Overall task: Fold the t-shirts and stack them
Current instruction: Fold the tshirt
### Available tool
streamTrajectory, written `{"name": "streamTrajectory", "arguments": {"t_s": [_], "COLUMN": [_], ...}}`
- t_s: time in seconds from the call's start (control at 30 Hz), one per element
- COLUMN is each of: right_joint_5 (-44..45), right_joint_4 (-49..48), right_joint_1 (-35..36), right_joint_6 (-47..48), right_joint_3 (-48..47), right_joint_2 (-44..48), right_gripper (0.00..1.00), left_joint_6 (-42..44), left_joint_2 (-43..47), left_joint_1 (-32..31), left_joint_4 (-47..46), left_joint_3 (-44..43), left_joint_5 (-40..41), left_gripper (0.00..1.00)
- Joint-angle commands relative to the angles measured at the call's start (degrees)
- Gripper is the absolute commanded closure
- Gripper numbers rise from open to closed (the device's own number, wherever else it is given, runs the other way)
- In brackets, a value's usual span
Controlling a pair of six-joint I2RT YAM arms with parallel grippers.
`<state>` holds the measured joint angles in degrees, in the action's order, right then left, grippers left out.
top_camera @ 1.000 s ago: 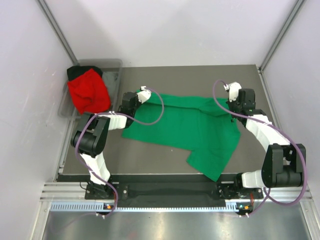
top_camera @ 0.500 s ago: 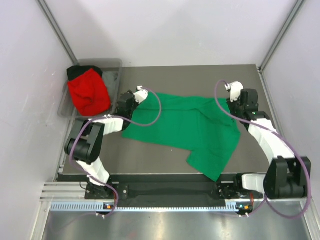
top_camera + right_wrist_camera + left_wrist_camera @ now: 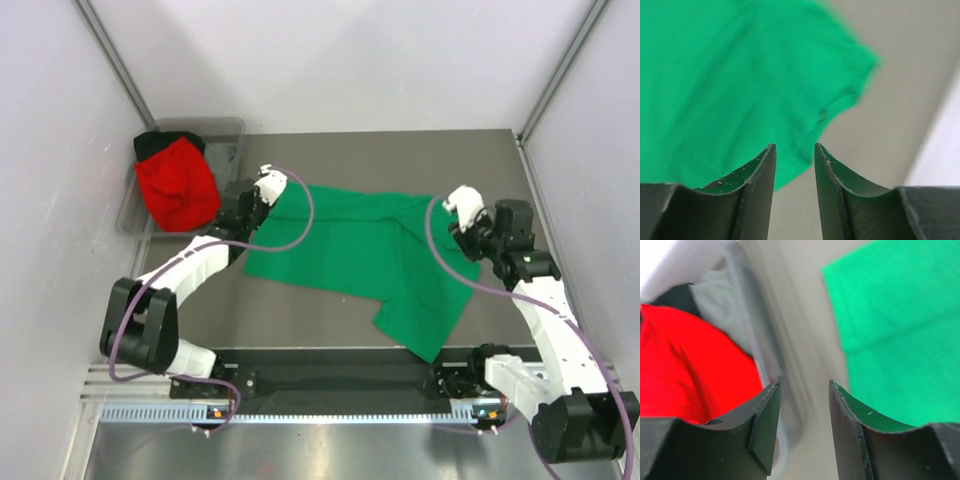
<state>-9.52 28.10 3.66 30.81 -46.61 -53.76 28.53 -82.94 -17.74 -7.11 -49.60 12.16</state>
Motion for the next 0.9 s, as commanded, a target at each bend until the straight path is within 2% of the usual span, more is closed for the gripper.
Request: {"name": "streamTrajectory", "arguments": {"t_s": [0.0,0.13,0.23,0.3,0.4,0.57,0.7,0.73,0.87], "right_joint_5": [-14.89,-24.38,-25.64,-24.76,-21.16,-18.35,-11.15,-7.39,-2.44], "right_joint_4": [12.83,29.33,37.35,37.47,29.93,11.75,-7.12,-9.61,-16.31], "right_joint_1": [0.73,1.35,2.22,2.58,2.58,2.41,2.14,2.05,0.91], "right_joint_6": [16.68,28.50,35.54,36.52,33.46,23.80,10.26,8.41,1.21], "right_joint_3": [1.34,0.13,-1.72,-1.64,0.46,2.93,3.28,3.19,-0.75], "right_joint_2": [3.92,4.54,1.03,-0.38,0.93,0.15,-5.46,-6.96,-16.53], "right_gripper": [0.62,0.56,0.55,0.55,0.55,0.55,0.55,0.54,0.54], "left_joint_6": [-3.22,-1.20,-0.59,-0.67,-2.42,-2.87,-4.88,-5.33,-7.70], "left_joint_2": [6.29,9.72,10.16,9.64,6.83,-5.20,-13.38,-16.61,-24.28], "left_joint_1": [-0.28,-0.19,-0.28,-0.28,-0.28,-0.37,-0.28,-0.28,0.16], "left_joint_4": [13.06,17.30,18.18,19.15,19.86,23.01,24.43,24.78,24.87], "left_joint_3": [-1.99,-0.67,-0.49,-0.93,-3.12,-13.92,-23.49,-25.09,-32.38], "left_joint_5": [-5.92,-6.28,-5.31,-7.58,-10.13,-9.62,-8.04,-6.90,-3.03], "left_gripper": [0.51,0.50,0.49,0.48,0.47,0.48,0.47,0.46,0.40]}}
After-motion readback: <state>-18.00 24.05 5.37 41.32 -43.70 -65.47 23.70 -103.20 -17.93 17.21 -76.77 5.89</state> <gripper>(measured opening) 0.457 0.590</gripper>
